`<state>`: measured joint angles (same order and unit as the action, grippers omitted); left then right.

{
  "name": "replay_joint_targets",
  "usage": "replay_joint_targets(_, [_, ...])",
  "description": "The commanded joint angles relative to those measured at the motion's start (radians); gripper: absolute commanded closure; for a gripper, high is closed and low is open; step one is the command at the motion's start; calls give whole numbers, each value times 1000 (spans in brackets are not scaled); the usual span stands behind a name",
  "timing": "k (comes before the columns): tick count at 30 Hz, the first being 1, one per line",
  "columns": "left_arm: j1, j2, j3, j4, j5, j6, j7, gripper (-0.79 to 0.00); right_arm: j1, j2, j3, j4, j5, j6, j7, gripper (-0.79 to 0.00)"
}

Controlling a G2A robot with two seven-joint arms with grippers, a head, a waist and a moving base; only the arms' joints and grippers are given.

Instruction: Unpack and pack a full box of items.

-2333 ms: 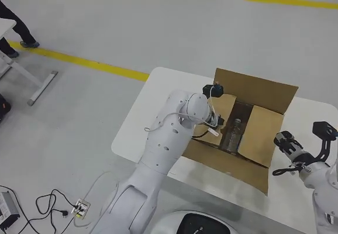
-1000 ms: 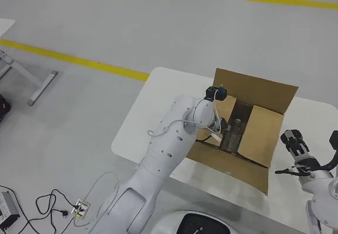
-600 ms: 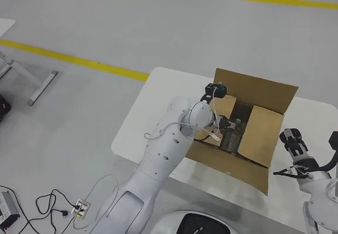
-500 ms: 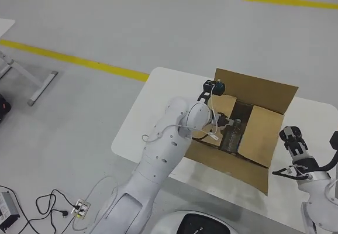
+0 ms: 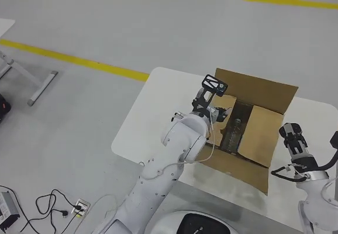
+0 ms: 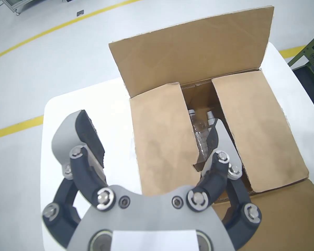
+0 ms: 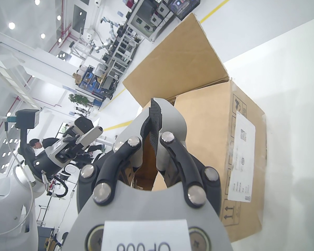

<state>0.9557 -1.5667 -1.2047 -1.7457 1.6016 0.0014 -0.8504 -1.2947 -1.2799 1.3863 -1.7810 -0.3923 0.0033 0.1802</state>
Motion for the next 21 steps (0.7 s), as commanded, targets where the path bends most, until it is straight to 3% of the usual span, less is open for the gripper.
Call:
replay_joint_targets(1, [0, 0, 0, 0, 0, 0, 0, -785, 9, 0, -9, 5, -7, 2, 16, 0])
replay_joint_targets(7, [3, 0, 0, -1, -5, 1, 7, -785, 38, -4, -34, 22, -2, -4, 40, 0])
replay_joint_targets(11, [42, 8, -7, -51, 8, -58, 145, -785, 43, -4, -33, 30, -2, -9, 43, 0])
replay_joint_targets(16, [140, 29, -83, -156, -42, -202, 284, -785, 46, -3, -22, 47, 2, -17, 46, 0])
replay_joint_targets(21, [259, 63, -187, -246, -3, -439, 410, -785, 57, -3, -19, 66, 8, -23, 50, 0])
